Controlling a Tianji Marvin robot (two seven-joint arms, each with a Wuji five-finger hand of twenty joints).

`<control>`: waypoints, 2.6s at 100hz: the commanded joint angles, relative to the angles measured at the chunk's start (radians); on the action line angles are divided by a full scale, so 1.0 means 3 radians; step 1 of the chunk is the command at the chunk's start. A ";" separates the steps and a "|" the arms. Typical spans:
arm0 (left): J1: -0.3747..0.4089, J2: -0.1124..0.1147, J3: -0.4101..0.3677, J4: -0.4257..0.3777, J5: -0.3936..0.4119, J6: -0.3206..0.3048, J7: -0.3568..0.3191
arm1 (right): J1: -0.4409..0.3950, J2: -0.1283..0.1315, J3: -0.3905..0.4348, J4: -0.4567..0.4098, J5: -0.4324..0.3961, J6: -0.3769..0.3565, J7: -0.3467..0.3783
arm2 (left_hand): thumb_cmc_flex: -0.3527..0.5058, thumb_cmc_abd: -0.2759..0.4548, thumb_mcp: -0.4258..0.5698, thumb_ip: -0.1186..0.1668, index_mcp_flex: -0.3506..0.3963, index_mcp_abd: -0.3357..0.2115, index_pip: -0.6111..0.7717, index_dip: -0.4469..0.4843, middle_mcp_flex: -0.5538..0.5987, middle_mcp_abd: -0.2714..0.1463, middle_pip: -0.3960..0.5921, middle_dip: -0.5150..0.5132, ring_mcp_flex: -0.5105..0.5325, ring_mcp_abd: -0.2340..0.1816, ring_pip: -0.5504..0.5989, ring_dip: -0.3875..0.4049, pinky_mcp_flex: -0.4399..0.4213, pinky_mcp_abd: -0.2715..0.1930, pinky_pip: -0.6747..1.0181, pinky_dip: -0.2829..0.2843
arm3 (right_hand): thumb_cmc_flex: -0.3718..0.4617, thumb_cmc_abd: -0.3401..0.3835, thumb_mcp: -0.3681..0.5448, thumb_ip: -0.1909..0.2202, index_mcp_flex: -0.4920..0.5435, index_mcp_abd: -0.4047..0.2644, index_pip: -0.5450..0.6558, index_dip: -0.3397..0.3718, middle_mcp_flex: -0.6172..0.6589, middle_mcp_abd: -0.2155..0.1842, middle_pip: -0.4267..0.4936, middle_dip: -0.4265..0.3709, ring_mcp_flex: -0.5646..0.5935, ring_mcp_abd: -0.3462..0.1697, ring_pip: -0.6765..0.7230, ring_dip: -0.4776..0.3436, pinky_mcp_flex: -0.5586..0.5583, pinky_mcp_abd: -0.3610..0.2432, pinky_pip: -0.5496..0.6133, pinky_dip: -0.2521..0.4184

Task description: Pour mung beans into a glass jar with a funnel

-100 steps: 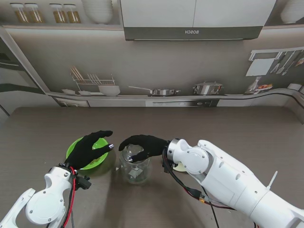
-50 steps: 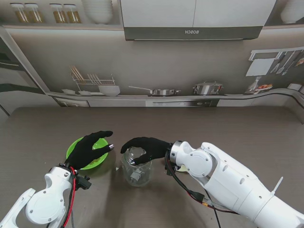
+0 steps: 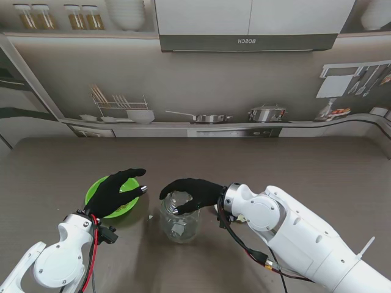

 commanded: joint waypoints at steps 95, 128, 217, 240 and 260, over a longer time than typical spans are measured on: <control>-0.0020 0.0005 0.0036 -0.0018 -0.0006 0.0044 -0.0104 | -0.0421 0.0178 0.0235 -0.0028 -0.0097 -0.0027 0.0282 | 0.0005 0.0182 -0.0071 0.0069 -0.0059 -0.0091 -0.0048 -0.0019 0.0033 -0.0039 0.0005 0.0030 -0.0043 -0.0019 -0.0035 -0.0020 -0.0051 -0.0095 -0.0076 0.0033 | -0.0117 0.0038 -0.0061 0.0103 0.0121 0.0233 0.0109 0.0036 0.0249 0.0169 0.0219 0.0029 0.0373 -0.0035 0.0439 0.0059 0.0006 -0.0074 0.0176 0.0030; -0.0016 0.0005 0.0030 -0.0025 -0.0010 0.0053 -0.0110 | -0.0388 0.0135 0.0209 -0.0045 -0.0122 -0.0007 0.0145 | 0.0007 0.0178 -0.0074 0.0069 -0.0053 -0.0091 -0.0045 -0.0018 0.0032 -0.0044 0.0005 0.0031 -0.0043 -0.0018 -0.0034 -0.0019 -0.0051 -0.0096 -0.0076 0.0033 | -0.0100 -0.0077 -0.0158 0.0077 0.0049 0.0122 -0.0001 0.0017 0.0137 0.0127 0.0200 0.0024 0.0180 0.0150 0.0309 -0.0006 -0.0029 0.0049 0.0111 0.0019; -0.0004 0.0008 0.0008 -0.0033 -0.0014 0.0051 -0.0124 | -0.0443 0.0063 0.0351 -0.0243 -0.0214 0.0064 -0.0136 | 0.0013 0.0180 -0.0088 0.0068 -0.0056 -0.0116 -0.0045 -0.0016 0.0030 -0.0041 0.0005 0.0031 -0.0044 -0.0019 -0.0035 -0.0019 -0.0051 -0.0097 -0.0076 0.0034 | -0.0238 -0.0303 -0.0409 0.0106 0.0020 0.0057 -0.0367 -0.0006 -0.0039 0.0099 0.0038 -0.0069 -0.0002 0.0192 0.0187 -0.0188 -0.0050 0.0271 -0.0065 0.0026; -0.0003 0.0008 0.0007 -0.0034 -0.0016 0.0053 -0.0128 | -0.0495 0.0064 0.0359 -0.0280 -0.0245 0.0006 -0.0180 | 0.0015 0.0180 -0.0087 0.0068 -0.0045 -0.0111 -0.0041 -0.0015 0.0030 -0.0039 0.0005 0.0032 -0.0039 -0.0026 -0.0033 -0.0018 -0.0053 -0.0094 -0.0076 0.0034 | -0.0215 -0.0335 -0.0405 0.0107 0.0016 0.0021 -0.0397 0.0003 -0.0021 0.0122 0.0061 -0.0054 0.0054 0.0205 0.0218 -0.0176 0.0002 0.0330 -0.0038 0.0052; -0.0003 0.0009 0.0005 -0.0032 -0.0013 0.0048 -0.0130 | -0.0523 0.0044 0.0391 -0.0326 -0.0306 0.0010 -0.0289 | 0.0014 0.0184 -0.0088 0.0068 -0.0051 -0.0116 -0.0043 -0.0015 0.0031 -0.0043 0.0005 0.0032 -0.0043 -0.0018 -0.0034 -0.0019 -0.0052 -0.0096 -0.0076 0.0034 | -0.0237 -0.0342 -0.0409 0.0118 -0.0050 0.0005 -0.0480 0.0009 -0.0088 0.0161 0.0078 -0.0035 0.0062 0.0228 0.0226 -0.0165 0.0004 0.0385 -0.0020 0.0069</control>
